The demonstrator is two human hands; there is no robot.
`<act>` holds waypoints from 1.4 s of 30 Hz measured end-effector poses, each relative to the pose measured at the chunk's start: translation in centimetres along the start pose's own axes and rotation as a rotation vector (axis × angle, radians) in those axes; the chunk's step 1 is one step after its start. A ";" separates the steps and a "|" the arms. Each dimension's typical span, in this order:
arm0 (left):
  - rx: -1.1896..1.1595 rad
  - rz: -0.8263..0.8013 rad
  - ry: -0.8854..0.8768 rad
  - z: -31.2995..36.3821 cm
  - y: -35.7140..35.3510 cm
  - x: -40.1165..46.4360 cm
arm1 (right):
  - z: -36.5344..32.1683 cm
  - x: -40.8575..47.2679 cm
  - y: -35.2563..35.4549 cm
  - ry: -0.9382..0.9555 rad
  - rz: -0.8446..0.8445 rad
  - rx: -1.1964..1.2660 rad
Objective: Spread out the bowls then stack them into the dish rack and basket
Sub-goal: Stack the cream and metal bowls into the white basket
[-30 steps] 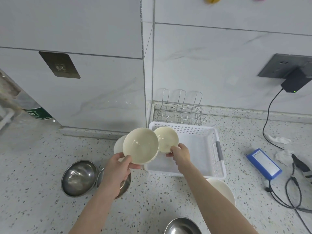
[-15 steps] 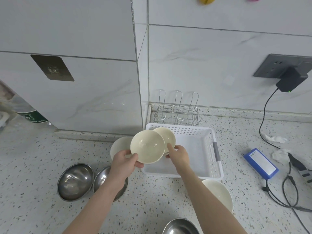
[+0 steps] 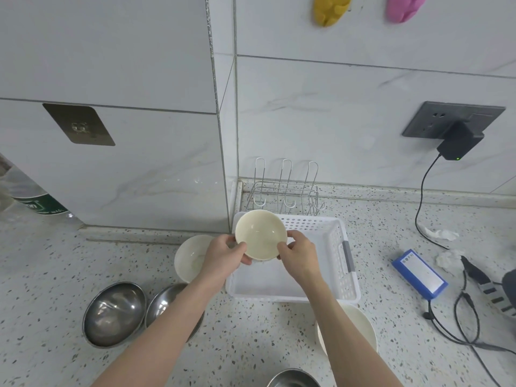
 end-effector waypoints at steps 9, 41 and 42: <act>-0.076 0.008 -0.045 -1.1 2.1 -1.0 | 0.0 1.5 -0.1 -0.068 0.101 -0.023; 0.187 0.071 0.237 -8.2 12.0 1.9 | 1.9 0.9 -2.0 -0.165 0.045 0.077; 0.165 0.079 0.233 -8.2 12.0 1.8 | 2.0 0.7 -2.0 -0.169 0.050 0.086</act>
Point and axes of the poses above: each hand's wrist, its own x-axis towards the middle knuckle, its own y-axis out of the back of the hand, z = x × y, the point moved 2 cm from there along x, towards the middle knuckle, and after that the axes turned 10 degrees about -z, right-handed, at the moved point
